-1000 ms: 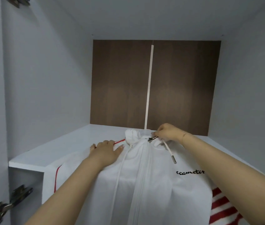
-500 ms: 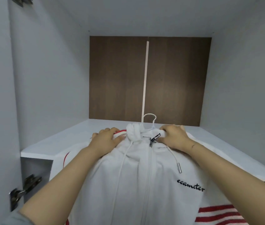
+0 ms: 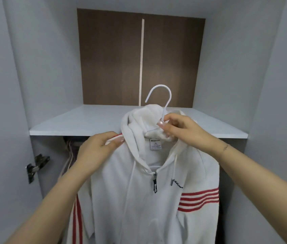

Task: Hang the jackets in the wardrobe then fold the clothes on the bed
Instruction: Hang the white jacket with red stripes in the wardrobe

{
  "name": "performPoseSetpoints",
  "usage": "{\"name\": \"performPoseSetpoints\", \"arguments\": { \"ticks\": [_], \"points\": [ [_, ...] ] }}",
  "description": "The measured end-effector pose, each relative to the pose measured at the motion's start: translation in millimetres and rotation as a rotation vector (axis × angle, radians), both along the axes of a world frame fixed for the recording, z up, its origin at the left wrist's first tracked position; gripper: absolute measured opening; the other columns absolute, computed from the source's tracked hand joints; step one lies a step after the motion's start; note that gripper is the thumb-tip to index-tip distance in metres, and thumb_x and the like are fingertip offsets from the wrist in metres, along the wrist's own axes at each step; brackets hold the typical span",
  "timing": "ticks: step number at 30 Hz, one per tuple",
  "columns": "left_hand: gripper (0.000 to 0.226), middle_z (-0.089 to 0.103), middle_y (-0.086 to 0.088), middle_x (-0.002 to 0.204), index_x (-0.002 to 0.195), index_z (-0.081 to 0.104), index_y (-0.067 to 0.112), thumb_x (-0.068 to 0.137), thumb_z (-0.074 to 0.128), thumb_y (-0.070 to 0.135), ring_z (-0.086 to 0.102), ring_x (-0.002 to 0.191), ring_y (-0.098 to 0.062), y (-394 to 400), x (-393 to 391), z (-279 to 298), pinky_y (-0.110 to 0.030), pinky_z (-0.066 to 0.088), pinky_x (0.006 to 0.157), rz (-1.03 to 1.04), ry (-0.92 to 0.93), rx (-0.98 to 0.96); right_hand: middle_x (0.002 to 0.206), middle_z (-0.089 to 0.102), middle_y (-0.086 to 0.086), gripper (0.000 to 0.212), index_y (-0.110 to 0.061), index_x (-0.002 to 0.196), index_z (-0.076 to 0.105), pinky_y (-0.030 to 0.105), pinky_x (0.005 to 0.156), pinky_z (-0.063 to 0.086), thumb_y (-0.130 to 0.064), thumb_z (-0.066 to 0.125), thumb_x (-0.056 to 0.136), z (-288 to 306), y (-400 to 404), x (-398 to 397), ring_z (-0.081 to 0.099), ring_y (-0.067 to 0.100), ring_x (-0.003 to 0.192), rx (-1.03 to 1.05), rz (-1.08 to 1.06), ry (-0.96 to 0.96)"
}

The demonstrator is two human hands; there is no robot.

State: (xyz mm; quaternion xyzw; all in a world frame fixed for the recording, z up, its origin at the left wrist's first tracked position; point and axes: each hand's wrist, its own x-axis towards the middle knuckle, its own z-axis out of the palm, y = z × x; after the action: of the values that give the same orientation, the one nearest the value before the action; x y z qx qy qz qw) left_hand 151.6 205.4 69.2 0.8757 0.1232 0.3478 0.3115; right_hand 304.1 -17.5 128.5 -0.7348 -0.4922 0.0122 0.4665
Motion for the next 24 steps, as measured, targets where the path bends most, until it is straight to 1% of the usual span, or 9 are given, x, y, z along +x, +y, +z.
{"name": "performPoseSetpoints", "arguments": {
  "ticks": [2,5,9,12,15,18,20,22,24],
  "points": [
    [0.033,0.069,0.025,0.089,0.094,0.069,0.046,0.08,0.048,0.068,0.063,0.088,0.001,-13.9,-14.4,-9.6,-0.036,0.049,0.083,-0.043,0.021,-0.027,0.073,0.059,0.008,0.033,-0.006,0.094,0.063,0.036,0.071,0.048,-0.037,0.053,0.098,-2.1,-11.8,-15.3,0.056,0.017,0.067,-0.063,0.028,-0.035],
    [0.023,0.069,0.031,0.095,0.096,0.07,0.049,0.085,0.053,0.06,0.063,0.096,0.006,-32.4,-31.7,-24.1,-0.039,0.051,0.09,-0.128,0.049,-0.071,0.068,0.06,0.007,0.028,-0.007,0.086,0.06,0.03,0.065,0.047,-0.018,0.042,0.104,-13.5,-26.1,-31.0,0.055,0.019,0.06,-0.116,0.008,-0.057],
    [0.009,0.069,0.022,0.09,0.087,0.071,0.049,0.089,0.063,0.047,0.063,0.09,0.0,-48.5,-49.4,-56.3,-0.043,0.051,0.085,-0.149,0.046,-0.104,0.06,0.054,-0.004,0.034,-0.017,0.072,0.055,0.018,0.056,0.039,-0.016,0.043,0.104,-55.6,-36.8,-53.5,0.045,0.003,0.05,-0.14,-0.083,-0.06],
    [0.008,0.066,0.011,0.083,0.086,0.072,0.044,0.089,0.066,0.043,0.062,0.082,-0.007,-58.5,-58.3,-82.2,-0.045,0.052,0.08,-0.155,0.097,-0.124,0.061,0.057,-0.005,0.029,-0.018,0.076,0.057,0.012,0.057,0.037,-0.015,0.046,0.102,-86.2,-47.2,-67.1,0.048,0.001,0.052,-0.127,-0.135,-0.138],
    [0.011,0.068,0.003,0.085,0.083,0.071,0.042,0.089,0.068,0.033,0.063,0.082,-0.011,-58.3,-59.7,-101.5,-0.042,0.052,0.081,-0.175,0.219,-0.132,0.061,0.061,-0.004,0.027,-0.017,0.078,0.059,0.016,0.06,0.041,-0.017,0.046,0.102,-113.2,-53.0,-75.4,0.052,0.003,0.053,-0.142,-0.18,-0.131],
    [0.007,0.067,0.001,0.084,0.089,0.076,0.034,0.088,0.069,0.033,0.063,0.08,-0.01,-49.9,-55.2,-111.6,-0.033,0.048,0.075,-0.152,0.233,-0.126,0.059,0.061,-0.002,0.031,-0.013,0.073,0.059,0.025,0.065,0.047,-0.018,0.047,0.101,-128.6,-53.8,-72.8,0.054,0.006,0.055,-0.074,-0.29,-0.156],
    [0.015,0.066,-0.001,0.087,0.094,0.076,0.026,0.09,0.067,0.036,0.062,0.083,-0.014,-46.9,-47.3,-119.7,-0.033,0.047,0.078,-0.133,0.316,-0.085,0.058,0.062,0.0,0.032,-0.012,0.072,0.06,0.023,0.061,0.045,-0.019,0.049,0.101,-135.5,-53.4,-68.5,0.052,0.005,0.049,-0.079,-0.282,-0.048],
    [0.025,0.063,-0.001,0.096,0.104,0.073,0.022,0.092,0.062,0.041,0.061,0.092,-0.017,-48.2,-36.6,-127.7,-0.038,0.047,0.089,-0.088,0.409,-0.041,0.055,0.061,0.0,0.032,-0.015,0.07,0.059,0.017,0.056,0.042,-0.019,0.05,0.1,-145.4,-52.4,-63.8,0.049,0.003,0.044,-0.067,-0.289,0.035],
    [0.03,0.06,0.0,0.109,0.117,0.068,0.022,0.095,0.058,0.04,0.058,0.105,-0.017,-54.4,-25.6,-134.9,-0.042,0.045,0.099,-0.058,0.383,-0.075,0.052,0.059,-0.001,0.033,-0.016,0.069,0.06,0.014,0.051,0.039,-0.02,0.05,0.1,-156.8,-52.6,-54.2,0.045,0.002,0.041,-0.02,-0.343,0.139]
  ]
}}
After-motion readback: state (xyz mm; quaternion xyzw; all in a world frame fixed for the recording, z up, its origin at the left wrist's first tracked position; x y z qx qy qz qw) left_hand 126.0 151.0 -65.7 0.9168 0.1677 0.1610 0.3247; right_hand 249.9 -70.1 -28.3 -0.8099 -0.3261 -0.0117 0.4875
